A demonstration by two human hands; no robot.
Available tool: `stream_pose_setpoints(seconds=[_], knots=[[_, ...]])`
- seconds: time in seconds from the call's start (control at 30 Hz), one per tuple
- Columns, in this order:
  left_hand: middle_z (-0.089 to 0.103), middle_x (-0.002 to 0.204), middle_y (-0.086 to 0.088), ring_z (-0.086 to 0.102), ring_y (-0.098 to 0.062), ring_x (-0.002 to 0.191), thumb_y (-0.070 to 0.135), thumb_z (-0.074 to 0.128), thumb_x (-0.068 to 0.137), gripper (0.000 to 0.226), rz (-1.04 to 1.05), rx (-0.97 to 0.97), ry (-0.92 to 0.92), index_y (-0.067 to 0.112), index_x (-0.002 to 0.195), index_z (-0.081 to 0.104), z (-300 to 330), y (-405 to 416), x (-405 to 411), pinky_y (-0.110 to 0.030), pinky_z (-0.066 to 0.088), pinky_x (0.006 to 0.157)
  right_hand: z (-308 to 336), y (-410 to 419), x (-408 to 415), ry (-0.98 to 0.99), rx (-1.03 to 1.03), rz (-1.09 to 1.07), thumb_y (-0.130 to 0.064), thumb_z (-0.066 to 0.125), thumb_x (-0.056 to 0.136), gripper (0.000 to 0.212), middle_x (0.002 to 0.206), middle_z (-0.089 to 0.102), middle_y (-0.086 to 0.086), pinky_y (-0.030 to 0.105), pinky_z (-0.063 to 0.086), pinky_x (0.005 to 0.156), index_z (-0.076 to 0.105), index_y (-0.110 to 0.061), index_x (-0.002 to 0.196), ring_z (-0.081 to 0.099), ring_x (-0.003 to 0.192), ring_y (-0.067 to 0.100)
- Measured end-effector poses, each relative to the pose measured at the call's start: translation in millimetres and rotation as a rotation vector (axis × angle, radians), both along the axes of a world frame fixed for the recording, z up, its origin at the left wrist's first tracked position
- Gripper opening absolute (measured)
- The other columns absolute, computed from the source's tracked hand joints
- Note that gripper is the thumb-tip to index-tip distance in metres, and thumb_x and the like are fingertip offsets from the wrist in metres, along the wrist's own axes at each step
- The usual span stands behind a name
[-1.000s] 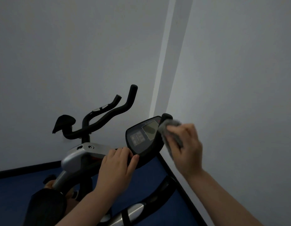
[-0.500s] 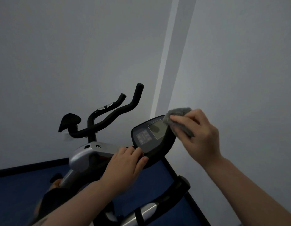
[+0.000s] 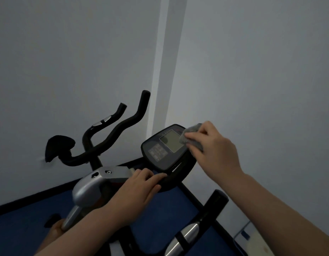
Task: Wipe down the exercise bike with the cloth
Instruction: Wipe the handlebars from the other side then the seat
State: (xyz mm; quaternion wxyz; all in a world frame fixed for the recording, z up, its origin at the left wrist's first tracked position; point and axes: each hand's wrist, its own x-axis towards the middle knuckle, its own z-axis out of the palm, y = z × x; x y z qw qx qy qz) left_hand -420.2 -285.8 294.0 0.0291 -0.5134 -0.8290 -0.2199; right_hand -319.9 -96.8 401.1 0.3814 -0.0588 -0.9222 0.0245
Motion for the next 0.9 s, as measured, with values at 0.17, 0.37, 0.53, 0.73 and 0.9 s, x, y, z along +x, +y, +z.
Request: stream_pose_setpoints(seconds=[0.17,0.37,0.53,0.73,0.9], knots=[[0.037,0.136,0.011,0.036,-0.007,0.12,0.022,0.039,0.103,0.053,-0.016,0.093,-0.058,0.033,0.152,0.021,-14.0,-20.2,-4.0,-0.023,0.034,0.102,-38.7,-33.2,1.4,-0.316,-0.252,-0.098,-0.039,0.058,0.094,0.024,0.097,0.042,-0.015,0.02,0.037,0.071,0.068,-0.032,0.114,0.056,0.088,0.01],[0.029,0.146,0.012,0.032,-0.007,0.127,0.006,0.043,0.096,0.073,-0.017,0.075,-0.015,0.032,0.155,0.007,-24.1,-23.3,-8.5,-0.018,0.029,0.103,-25.9,-38.7,-5.2,-0.135,-0.197,-0.332,-0.039,0.057,0.094,0.024,0.096,0.045,-0.013,0.022,0.032,0.056,0.066,-0.033,0.115,0.048,0.073,0.009],[0.031,0.144,0.008,0.034,-0.011,0.125,0.011,0.046,0.096,0.069,0.026,0.101,-0.001,0.029,0.154,0.014,-27.8,-24.6,-4.3,-0.021,0.034,0.1,-61.9,-81.2,-8.7,-0.103,-0.375,-0.464,-0.035,0.046,0.1,0.027,0.107,0.047,-0.002,0.03,0.048,0.07,0.063,-0.027,0.12,0.054,0.079,0.015],[0.042,0.126,0.005,0.044,-0.014,0.114,0.036,0.05,0.097,0.041,0.146,0.151,-0.045,0.028,0.136,0.043,-15.3,-41.5,-7.4,-0.027,0.041,0.089,-69.0,-99.1,-4.3,-0.149,-0.455,-0.301,-0.038,0.054,0.095,0.018,0.093,0.043,-0.015,0.013,0.034,0.066,0.069,-0.035,0.105,0.045,0.076,-0.002],[0.038,0.135,0.009,0.041,-0.011,0.118,0.04,0.042,0.099,0.055,0.148,0.1,0.031,0.029,0.149,0.022,-16.7,-68.3,-1.1,-0.023,0.041,0.09,-55.7,-86.2,-2.6,0.011,-0.459,-0.496,-0.035,0.052,0.098,0.02,0.098,0.045,-0.008,0.019,0.041,0.066,0.069,-0.026,0.106,0.054,0.076,0.01]])
